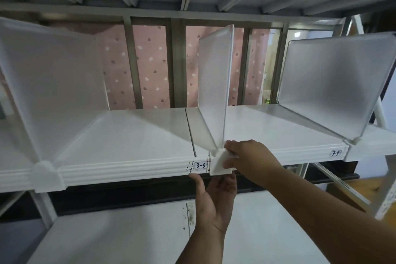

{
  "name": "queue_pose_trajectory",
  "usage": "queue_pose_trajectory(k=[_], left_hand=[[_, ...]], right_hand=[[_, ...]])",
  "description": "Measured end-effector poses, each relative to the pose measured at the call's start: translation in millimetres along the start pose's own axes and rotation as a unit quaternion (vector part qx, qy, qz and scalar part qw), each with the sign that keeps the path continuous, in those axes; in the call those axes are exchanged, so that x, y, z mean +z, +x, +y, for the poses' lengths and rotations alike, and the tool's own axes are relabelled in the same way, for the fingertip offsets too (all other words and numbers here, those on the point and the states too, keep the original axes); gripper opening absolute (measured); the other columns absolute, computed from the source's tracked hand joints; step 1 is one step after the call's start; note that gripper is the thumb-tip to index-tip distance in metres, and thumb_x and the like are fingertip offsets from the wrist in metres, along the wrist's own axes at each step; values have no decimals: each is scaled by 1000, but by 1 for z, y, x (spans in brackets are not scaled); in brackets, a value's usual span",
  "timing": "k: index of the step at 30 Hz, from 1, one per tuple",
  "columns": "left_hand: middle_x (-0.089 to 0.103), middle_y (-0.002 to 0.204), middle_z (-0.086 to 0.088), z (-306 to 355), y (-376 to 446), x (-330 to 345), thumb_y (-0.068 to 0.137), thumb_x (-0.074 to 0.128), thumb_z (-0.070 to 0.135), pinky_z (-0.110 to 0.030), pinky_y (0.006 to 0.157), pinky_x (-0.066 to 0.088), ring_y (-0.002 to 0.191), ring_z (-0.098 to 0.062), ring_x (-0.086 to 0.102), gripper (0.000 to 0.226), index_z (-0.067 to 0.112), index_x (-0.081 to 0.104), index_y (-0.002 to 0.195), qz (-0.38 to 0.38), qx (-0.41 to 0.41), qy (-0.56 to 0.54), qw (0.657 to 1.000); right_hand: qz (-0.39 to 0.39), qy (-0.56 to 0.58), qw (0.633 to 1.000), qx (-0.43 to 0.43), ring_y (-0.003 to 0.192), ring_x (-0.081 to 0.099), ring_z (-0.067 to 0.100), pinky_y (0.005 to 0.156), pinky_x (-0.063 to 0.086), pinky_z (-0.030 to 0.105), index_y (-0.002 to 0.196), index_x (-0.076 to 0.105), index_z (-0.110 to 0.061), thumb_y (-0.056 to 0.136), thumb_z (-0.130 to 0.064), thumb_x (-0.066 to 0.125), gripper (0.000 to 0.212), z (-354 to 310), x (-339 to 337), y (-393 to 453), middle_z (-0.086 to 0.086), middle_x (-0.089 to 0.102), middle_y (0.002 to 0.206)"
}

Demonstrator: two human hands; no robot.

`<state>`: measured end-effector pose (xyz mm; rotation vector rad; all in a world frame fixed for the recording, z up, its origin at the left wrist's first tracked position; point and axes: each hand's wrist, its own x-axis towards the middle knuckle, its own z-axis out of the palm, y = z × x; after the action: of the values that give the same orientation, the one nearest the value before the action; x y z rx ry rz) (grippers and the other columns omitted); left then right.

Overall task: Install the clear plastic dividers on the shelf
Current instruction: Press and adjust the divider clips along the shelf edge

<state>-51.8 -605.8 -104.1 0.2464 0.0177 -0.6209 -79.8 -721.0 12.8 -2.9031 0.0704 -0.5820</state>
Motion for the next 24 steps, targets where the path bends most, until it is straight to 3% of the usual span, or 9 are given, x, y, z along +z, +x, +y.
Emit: queue_pose_trajectory(k=[6,10,17,24], left_hand=[[75,107,-24,-2,0,3,80,65,71,-35,80,51,92,-34,63,87,-12,78,104,-11,2,-12,1000],[74,100,-21,-3,2,5,83,65,71,-33,77,44,88,-32,57,85,-11,79,97,-9,-5,-43,999],[71,109,-17,-1,-1,5,86,68,65,-33,82,44,94,-30,59,71,-2,73,109,8,-3,-52,999],[70,103,-13,1,-4,6,92,63,62,-33,81,44,91,-26,59,64,2,73,110,3,7,-61,998]], right_hand=[[14,-34,999,4,71,48,20,57,32,30,93,63,-21,72,-52,73,39,-5,4,3,-1,64,78],[25,-29,999,7,67,44,20,52,28,30,91,63,-22,70,-53,73,39,-4,5,1,-6,47,64],[26,-30,998,45,65,50,20,49,29,27,81,62,-22,59,-68,69,52,-5,9,4,-5,54,63],[38,2,997,69,68,55,19,49,31,25,79,63,-25,55,-73,71,55,-9,10,0,-4,62,70]])
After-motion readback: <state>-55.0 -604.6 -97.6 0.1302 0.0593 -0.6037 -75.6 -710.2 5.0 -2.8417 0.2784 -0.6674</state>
